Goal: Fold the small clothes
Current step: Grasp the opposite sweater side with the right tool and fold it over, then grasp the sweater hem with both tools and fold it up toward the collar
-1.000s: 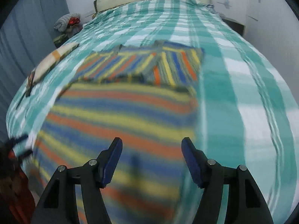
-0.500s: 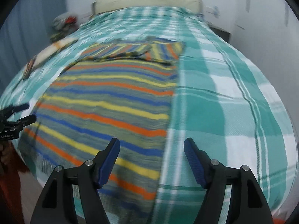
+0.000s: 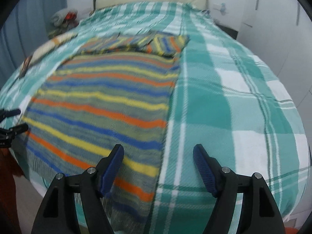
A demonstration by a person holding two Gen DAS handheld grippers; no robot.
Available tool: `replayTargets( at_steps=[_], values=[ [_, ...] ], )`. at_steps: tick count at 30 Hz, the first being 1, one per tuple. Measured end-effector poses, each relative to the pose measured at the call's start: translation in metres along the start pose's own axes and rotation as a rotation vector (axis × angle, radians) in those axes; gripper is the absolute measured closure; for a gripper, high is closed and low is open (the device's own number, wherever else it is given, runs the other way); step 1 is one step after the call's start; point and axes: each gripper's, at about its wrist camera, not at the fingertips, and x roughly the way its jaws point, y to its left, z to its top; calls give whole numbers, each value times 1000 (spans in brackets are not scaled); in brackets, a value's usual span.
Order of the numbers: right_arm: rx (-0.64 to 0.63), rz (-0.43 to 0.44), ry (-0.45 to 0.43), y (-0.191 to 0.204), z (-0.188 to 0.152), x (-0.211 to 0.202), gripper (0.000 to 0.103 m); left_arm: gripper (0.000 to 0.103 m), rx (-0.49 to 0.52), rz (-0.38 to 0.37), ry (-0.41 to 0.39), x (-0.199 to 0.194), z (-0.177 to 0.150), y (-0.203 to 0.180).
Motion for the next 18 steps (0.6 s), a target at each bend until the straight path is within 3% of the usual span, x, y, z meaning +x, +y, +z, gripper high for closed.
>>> replayTargets(
  at_steps=[6, 18],
  values=[
    [42, -17, -19, -6, 4, -1, 30, 9, -58, 31, 9, 4, 3, 18],
    [83, -37, 2, -16, -1, 4, 30, 9, -53, 52, 16, 4, 3, 21]
  ],
)
